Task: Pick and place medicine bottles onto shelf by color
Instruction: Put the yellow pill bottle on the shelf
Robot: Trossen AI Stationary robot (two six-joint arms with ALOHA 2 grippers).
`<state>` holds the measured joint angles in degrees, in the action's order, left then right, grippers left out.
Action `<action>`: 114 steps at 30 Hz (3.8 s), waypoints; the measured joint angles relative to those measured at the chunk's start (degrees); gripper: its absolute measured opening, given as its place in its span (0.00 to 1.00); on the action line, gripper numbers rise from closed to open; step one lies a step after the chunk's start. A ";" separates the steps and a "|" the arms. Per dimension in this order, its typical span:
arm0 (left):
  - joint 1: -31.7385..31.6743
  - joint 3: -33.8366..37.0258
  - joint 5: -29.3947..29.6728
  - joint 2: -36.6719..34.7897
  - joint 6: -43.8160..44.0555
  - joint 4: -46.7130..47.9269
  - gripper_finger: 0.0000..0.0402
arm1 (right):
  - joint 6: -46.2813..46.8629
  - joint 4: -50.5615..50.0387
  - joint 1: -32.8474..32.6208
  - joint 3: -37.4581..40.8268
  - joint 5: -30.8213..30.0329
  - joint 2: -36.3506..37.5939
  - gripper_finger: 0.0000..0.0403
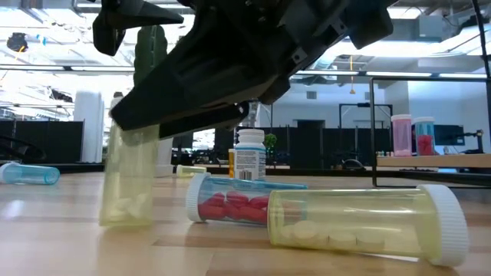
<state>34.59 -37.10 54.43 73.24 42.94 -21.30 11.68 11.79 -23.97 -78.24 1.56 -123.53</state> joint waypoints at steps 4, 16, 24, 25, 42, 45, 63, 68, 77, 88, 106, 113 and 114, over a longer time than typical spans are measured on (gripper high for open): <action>-0.01 -0.01 0.07 0.01 0.46 0.04 0.46 | -0.12 -2.63 0.13 0.01 2.02 1.04 0.31; -0.02 -0.02 0.39 0.00 1.27 1.07 0.46 | -10.19 -22.92 0.59 0.09 2.21 15.58 0.35; -0.02 -0.02 1.54 0.00 1.36 1.09 0.46 | -14.83 -41.50 -1.67 2.29 5.06 29.86 0.34; -0.02 0.00 1.62 0.00 1.38 1.08 0.46 | -14.78 -42.55 -2.01 3.89 5.86 31.85 0.34; -0.24 -0.01 8.90 0.00 1.90 1.29 0.46 | 4.28 -35.68 -22.14 37.50 -3.53 68.41 0.35; -0.30 -0.02 9.59 0.00 1.90 1.04 0.46 | 5.73 -33.63 -26.49 40.03 -4.92 70.98 0.35; -1.86 -0.01 10.70 0.00 8.01 1.09 0.46 | 7.35 -28.77 -44.22 43.17 -6.75 71.72 0.35; -1.86 -0.02 12.90 0.00 10.09 1.09 0.46 | 3.59 -28.83 -46.61 43.17 -11.82 71.72 0.35; -1.86 0.00 14.44 0.00 10.93 1.09 0.46 | -3.23 -26.82 -45.67 43.17 -13.70 71.09 0.35; -1.86 0.00 13.77 0.00 11.85 1.05 0.46 | -12.12 -21.56 -40.69 43.17 -4.07 62.52 0.35; -1.86 -0.02 13.83 0.00 14.12 0.91 0.46 | -18.41 -14.10 -40.44 43.13 1.50 53.06 0.35; -1.86 -0.02 13.86 0.00 14.12 1.01 0.46 | -19.14 -11.40 -40.46 43.12 3.98 50.33 0.35; -1.86 -0.02 13.86 0.00 14.12 1.01 0.46 | -19.25 -11.00 -40.46 43.12 4.44 50.00 0.35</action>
<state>32.73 -37.12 68.29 73.23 57.06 -20.29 -7.57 0.79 -64.42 -35.11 5.99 -73.54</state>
